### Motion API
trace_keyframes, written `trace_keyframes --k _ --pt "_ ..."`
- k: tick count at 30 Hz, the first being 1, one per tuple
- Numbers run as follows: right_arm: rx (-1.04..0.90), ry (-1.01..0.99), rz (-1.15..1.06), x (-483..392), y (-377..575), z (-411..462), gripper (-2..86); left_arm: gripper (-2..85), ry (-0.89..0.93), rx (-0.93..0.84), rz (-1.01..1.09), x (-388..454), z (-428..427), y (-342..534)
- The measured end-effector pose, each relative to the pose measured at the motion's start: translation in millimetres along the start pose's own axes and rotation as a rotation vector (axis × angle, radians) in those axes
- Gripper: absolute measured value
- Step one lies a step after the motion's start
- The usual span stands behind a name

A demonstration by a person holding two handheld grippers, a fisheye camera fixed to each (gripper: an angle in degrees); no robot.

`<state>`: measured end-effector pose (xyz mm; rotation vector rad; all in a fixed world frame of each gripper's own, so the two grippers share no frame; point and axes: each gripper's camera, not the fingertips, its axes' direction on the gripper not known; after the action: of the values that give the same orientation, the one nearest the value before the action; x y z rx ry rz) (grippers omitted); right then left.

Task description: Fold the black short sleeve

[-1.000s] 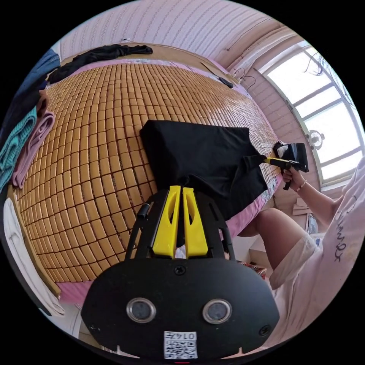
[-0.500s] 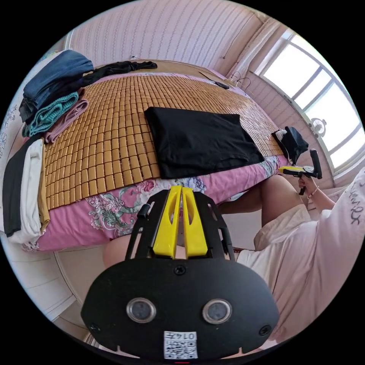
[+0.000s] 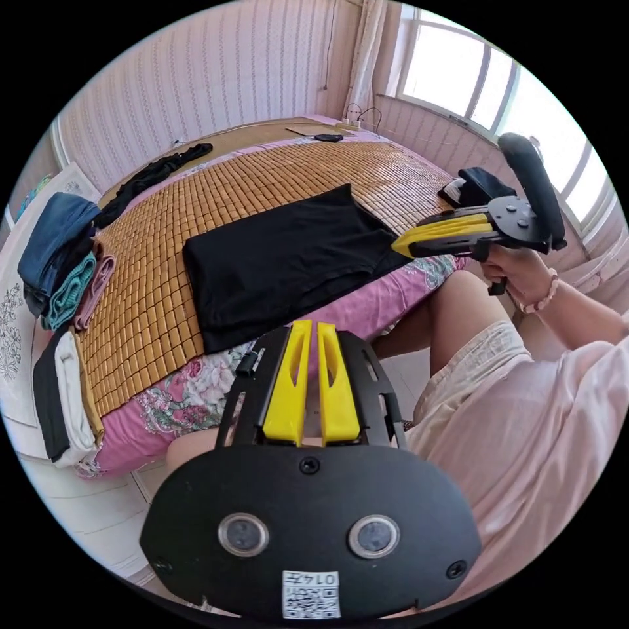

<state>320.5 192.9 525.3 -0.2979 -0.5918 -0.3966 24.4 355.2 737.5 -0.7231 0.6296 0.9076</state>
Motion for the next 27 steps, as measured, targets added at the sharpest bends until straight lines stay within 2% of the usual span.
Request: trace_keyframes --k 4,11,17,19,20,21,25,27 --pt "-0.078 0.08 -0.085 0 -50 39 -0.4 -1.0 0.174 -0.044 0.031 15 35 -26" --pt "-0.251 0.021 -0.064 52 -146 114 -0.4 -1.0 0.071 -0.12 0.073 31 97 -84" --pt "-0.274 0.027 -0.057 66 -196 162 -0.4 -0.9 0.019 -0.159 0.084 42 136 -109" --pt "-0.352 0.036 -0.09 67 -204 185 -0.5 -1.0 0.033 -0.228 0.113 48 153 -110" --pt "-0.443 0.03 -0.11 69 -205 204 -0.5 -1.0 0.051 -0.196 0.13 50 156 -107" --pt "-0.415 0.028 -0.119 70 -207 203 -0.5 -1.0 0.053 -0.194 0.136 51 157 -106" --pt "-0.543 0.016 -0.195 82 -229 207 -0.5 -1.0 0.11 -0.189 0.12 49 162 -107" --pt "-0.454 0.044 -0.183 92 -238 200 -0.5 -1.0 0.119 -0.193 0.118 50 162 -108"
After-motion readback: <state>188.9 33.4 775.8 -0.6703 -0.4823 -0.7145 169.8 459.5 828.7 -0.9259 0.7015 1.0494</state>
